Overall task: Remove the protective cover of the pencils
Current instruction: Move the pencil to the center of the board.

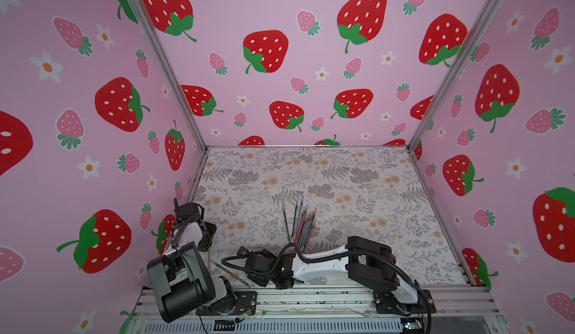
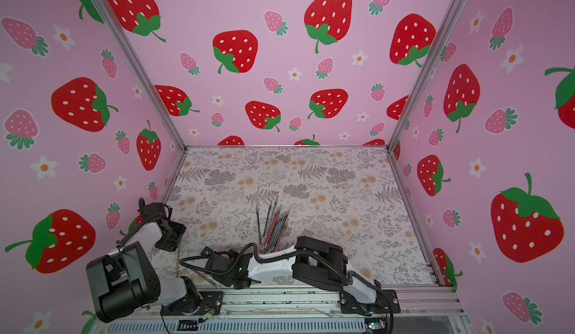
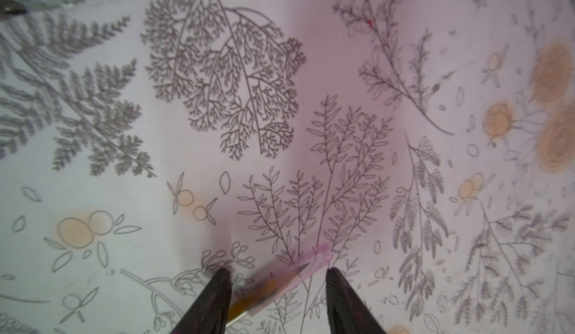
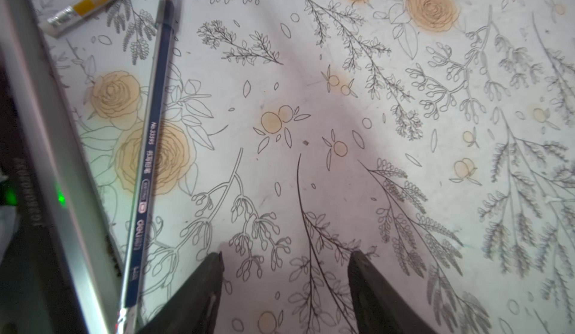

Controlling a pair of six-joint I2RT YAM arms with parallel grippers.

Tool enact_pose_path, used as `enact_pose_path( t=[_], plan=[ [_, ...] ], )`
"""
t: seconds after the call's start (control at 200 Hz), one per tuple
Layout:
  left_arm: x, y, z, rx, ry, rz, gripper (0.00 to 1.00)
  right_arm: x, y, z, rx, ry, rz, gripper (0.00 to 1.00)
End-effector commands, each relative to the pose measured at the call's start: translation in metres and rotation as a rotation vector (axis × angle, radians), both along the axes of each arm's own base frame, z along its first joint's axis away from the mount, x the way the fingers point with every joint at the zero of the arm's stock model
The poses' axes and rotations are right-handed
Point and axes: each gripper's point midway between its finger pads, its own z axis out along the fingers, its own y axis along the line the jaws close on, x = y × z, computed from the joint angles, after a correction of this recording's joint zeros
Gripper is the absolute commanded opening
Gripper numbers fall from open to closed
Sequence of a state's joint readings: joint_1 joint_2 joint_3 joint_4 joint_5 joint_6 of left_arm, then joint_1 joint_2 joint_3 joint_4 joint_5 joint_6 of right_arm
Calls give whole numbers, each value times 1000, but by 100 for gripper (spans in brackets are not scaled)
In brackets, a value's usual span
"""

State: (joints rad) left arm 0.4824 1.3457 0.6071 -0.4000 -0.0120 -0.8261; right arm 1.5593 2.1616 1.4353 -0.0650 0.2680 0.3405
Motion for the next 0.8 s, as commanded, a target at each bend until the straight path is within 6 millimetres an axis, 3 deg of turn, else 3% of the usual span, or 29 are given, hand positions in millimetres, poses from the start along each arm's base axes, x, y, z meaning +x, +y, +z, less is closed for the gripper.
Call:
enact_pose_path(
  t=[0.0, 0.155, 0.315, 0.43, 0.57, 0.795],
  plan=[
    [-23, -37, -29, -164, 94, -31, 53, -20, 16, 27, 97, 44, 88, 68],
    [-22, -39, -30, -167, 94, -37, 53, -38, 24, 30, 118, 85, 160, 72],
    [-21, -40, -32, -175, 94, -40, 52, -38, 29, 19, 84, 96, 153, 73],
    [-20, -41, -34, -182, 96, -43, 51, -34, 27, 1, 34, 88, 122, 71],
    [-21, -42, -34, -188, 97, -43, 50, -15, 19, -18, -54, 26, 29, 63],
    [-21, -43, -33, -190, 93, -43, 50, -8, 9, -26, -80, 9, -5, 64]
  ],
)
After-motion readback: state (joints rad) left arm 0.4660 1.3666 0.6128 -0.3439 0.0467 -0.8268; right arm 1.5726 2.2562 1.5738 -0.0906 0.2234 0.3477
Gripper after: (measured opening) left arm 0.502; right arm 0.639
